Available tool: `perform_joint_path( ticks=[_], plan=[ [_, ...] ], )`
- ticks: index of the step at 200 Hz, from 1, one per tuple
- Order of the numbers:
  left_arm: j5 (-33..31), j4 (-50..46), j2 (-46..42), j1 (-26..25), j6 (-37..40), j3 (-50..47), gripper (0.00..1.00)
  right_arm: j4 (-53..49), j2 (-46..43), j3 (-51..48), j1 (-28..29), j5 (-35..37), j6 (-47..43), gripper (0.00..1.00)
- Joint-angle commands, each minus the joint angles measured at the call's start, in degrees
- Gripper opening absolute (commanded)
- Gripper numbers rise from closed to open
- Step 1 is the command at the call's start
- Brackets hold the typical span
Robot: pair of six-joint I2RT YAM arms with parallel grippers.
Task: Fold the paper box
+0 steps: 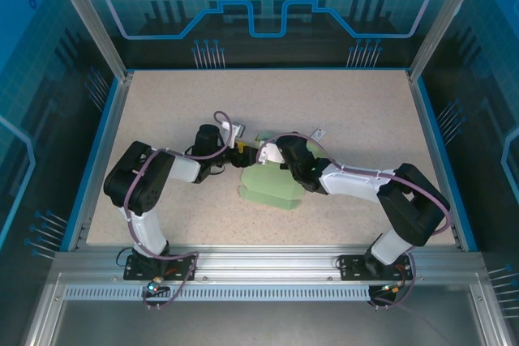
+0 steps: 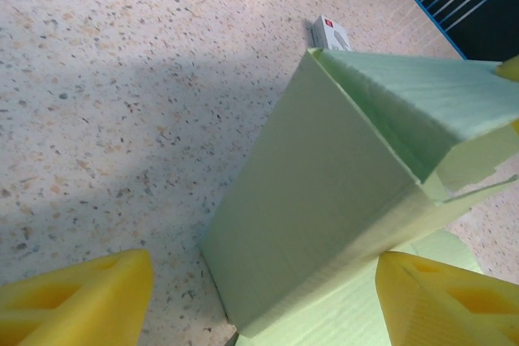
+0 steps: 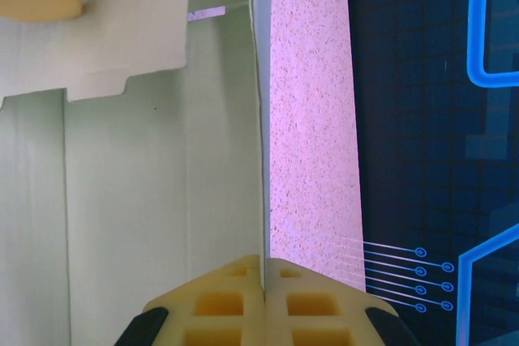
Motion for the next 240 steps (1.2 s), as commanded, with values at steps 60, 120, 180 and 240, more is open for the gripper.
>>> perform_joint_path(
  ticks=[60,120,180,240],
  plan=[
    [-5.2,2.3,0.5,-2.0,3.3,0.9,0.81,-2.9,0.6,1.8,0.0,-2.6,1.9,0.01],
    [-5.9,3.0,0.5,-2.7,5.7,0.3,0.86,-3.1,0.6,2.0,-0.4,-3.0,2.2,0.01],
    [-8.8,2.7,0.8,-3.5,7.7,0.5,0.87,-3.4,0.6,1.9,-0.4,-3.4,2.6,0.01],
    [-12.1,3.5,1.3,-3.7,7.1,1.1,0.76,-3.9,0.1,1.9,-0.4,-4.0,3.0,0.01]
  ],
)
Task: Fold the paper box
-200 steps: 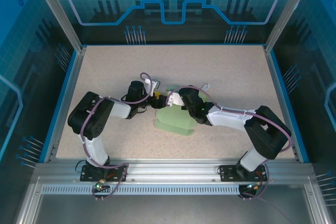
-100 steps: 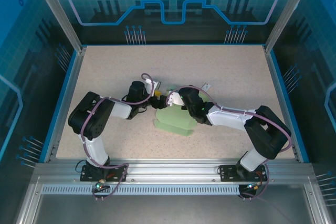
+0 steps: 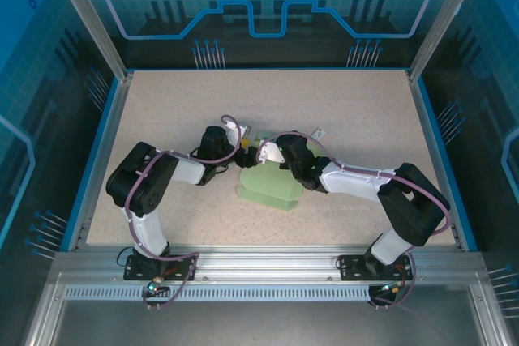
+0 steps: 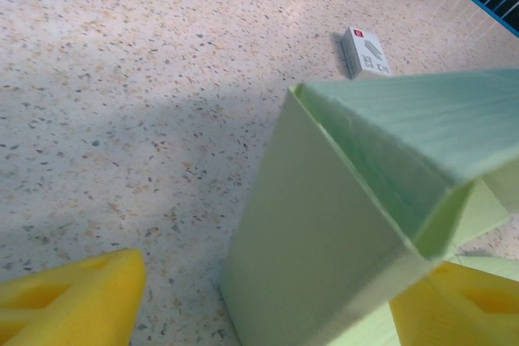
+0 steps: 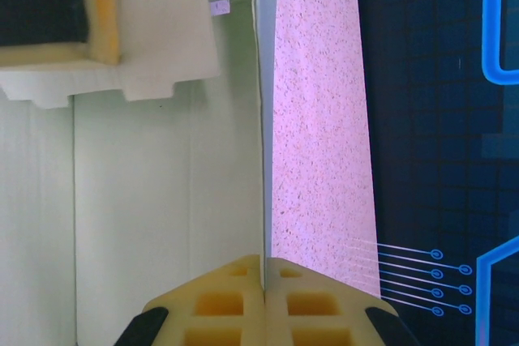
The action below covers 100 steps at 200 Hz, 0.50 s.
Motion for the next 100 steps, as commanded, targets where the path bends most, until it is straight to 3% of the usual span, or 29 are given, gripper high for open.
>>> perform_joint_path(
  ticks=[1,46,100],
  plan=[
    [-2.3,1.6,1.4,-0.4,0.9,1.0,0.76,-2.0,0.0,1.1,0.0,-2.3,1.1,0.01],
    [-4.8,2.6,1.6,-0.4,0.3,0.7,0.7,-2.5,-0.4,1.0,0.0,-2.8,1.3,0.01],
    [-8.0,7.1,2.6,-0.4,0.1,-1.6,0.56,-2.0,-0.1,0.5,0.2,-2.2,1.2,0.01]
  ],
)
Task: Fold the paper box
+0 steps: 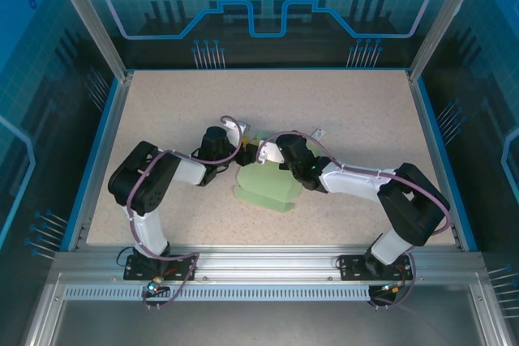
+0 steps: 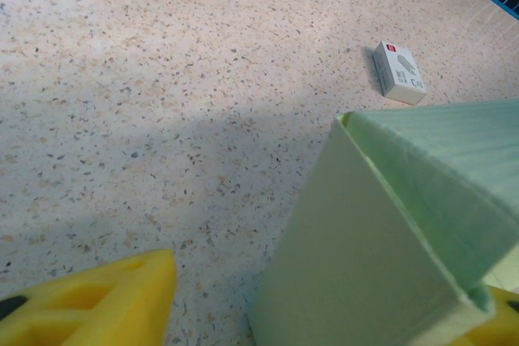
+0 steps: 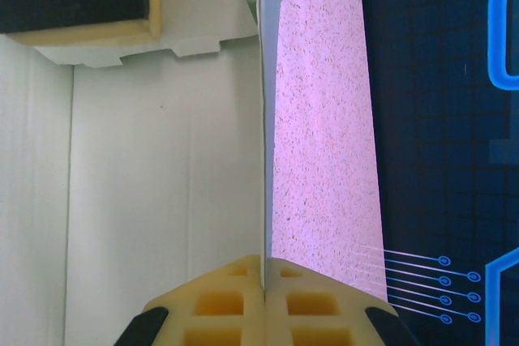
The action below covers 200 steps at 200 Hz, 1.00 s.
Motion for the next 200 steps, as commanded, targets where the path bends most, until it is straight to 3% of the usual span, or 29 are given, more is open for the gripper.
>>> perform_joint_path(
  ticks=[1,87,200],
  plan=[
    [-3.3,4.2,1.5,-0.1,0.2,-1.4,0.55,-1.7,-0.1,0.4,0.2,-1.1,0.8,0.01],
    [-10.8,3.2,3.6,-1.9,-0.6,0.2,0.42,-1.8,0.3,0.7,1.1,-1.3,1.6,0.01],
    [-28.1,-4.8,1.9,-2.5,-12.2,2.7,0.25,-2.7,-1.1,-1.3,2.0,-2.6,5.2,0.01]
  ],
)
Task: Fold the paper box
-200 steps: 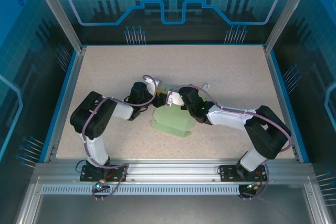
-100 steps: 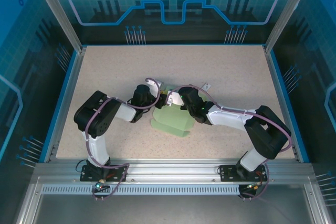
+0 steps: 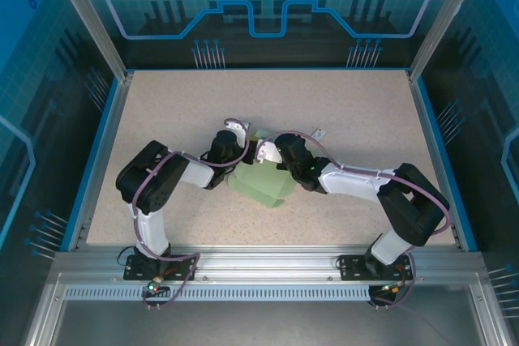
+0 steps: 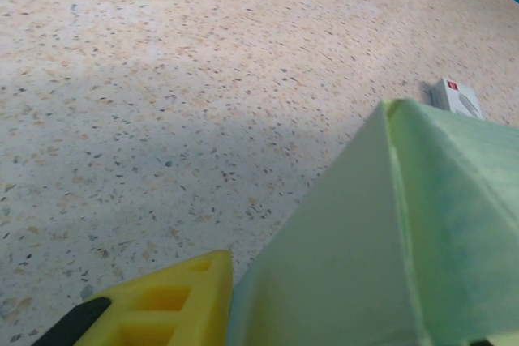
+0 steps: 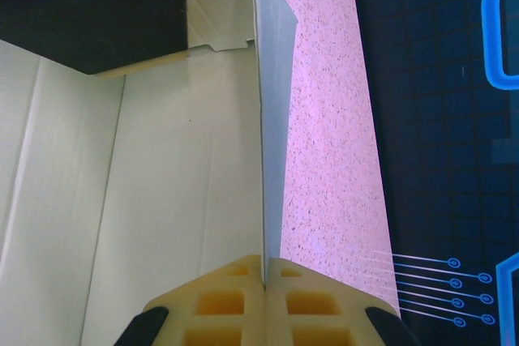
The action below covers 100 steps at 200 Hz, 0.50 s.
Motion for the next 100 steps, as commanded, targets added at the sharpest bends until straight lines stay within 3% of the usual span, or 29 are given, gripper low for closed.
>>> perform_joint_path(
  ticks=[1,59,100],
  plan=[
    [-13.0,-6.4,-0.4,2.0,-5.0,1.3,0.25,-3.7,-1.2,-1.3,1.2,-2.2,2.2,0.01],
    [-19.2,-15.1,-1.1,0.4,-10.0,4.6,0.18,-3.4,-0.9,-1.8,1.8,-3.0,4.9,0.01],
    [-12.4,-5.3,-1.5,0.3,-8.0,1.3,0.22,-3.2,-0.8,-1.9,1.4,-1.8,6.1,0.0]
  ],
)
